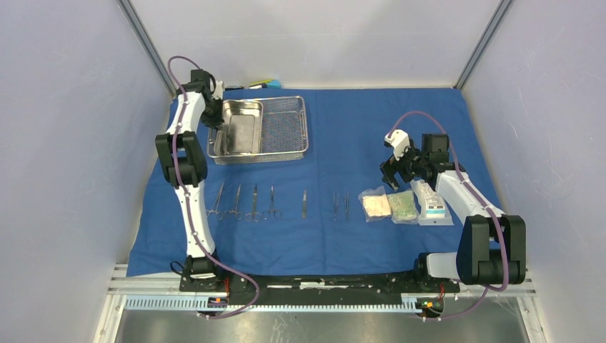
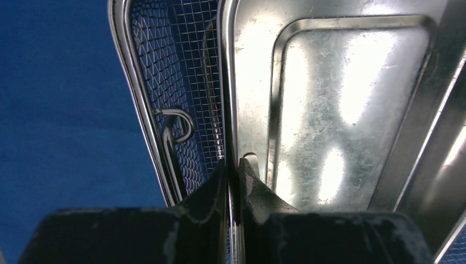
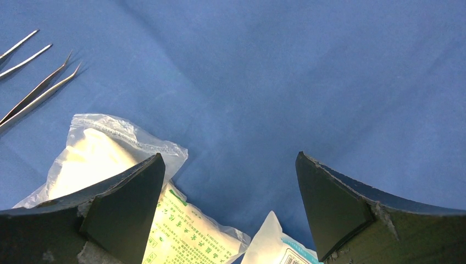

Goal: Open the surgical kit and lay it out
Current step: Place the container inside the container.

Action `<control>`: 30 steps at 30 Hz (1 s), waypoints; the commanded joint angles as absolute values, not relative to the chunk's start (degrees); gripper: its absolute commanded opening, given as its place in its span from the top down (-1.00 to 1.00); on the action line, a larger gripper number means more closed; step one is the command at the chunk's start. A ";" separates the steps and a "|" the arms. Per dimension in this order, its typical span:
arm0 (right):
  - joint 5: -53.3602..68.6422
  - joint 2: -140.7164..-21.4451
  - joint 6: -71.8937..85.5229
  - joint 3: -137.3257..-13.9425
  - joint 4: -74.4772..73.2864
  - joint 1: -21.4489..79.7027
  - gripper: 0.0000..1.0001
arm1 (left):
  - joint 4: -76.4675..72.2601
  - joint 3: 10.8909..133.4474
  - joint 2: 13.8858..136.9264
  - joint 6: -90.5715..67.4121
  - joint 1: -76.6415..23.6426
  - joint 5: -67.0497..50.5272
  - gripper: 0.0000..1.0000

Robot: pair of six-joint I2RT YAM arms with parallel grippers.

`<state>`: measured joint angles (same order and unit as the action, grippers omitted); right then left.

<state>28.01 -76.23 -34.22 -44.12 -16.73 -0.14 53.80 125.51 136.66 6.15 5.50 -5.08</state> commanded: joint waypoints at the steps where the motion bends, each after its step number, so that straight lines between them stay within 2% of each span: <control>1: 28.92 -74.55 -33.72 -43.51 -14.47 -0.33 -0.94 | 58.28 126.98 138.91 6.12 5.22 -6.90 0.80; 10: 29.29 -75.37 -33.73 -43.77 -14.43 -0.28 -0.94 | 57.70 127.20 138.32 5.79 5.25 -5.74 0.57; 15: 29.62 -74.98 -33.72 -43.78 -14.55 -0.34 -0.95 | 57.70 129.22 137.10 5.97 5.12 -5.14 0.22; 19: 29.90 -74.68 -33.60 -43.77 -14.54 -0.31 -0.94 | 56.44 129.78 135.35 5.80 4.79 -5.10 0.08; 30: 30.58 -73.47 -33.41 -43.73 -14.71 -0.30 -0.95 | 51.84 128.59 130.77 5.31 0.73 -3.34 -0.07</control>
<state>28.77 -75.50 -34.04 -43.99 -16.34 -0.14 55.61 127.68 137.82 5.65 3.14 -4.14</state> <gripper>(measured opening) 0.974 0.526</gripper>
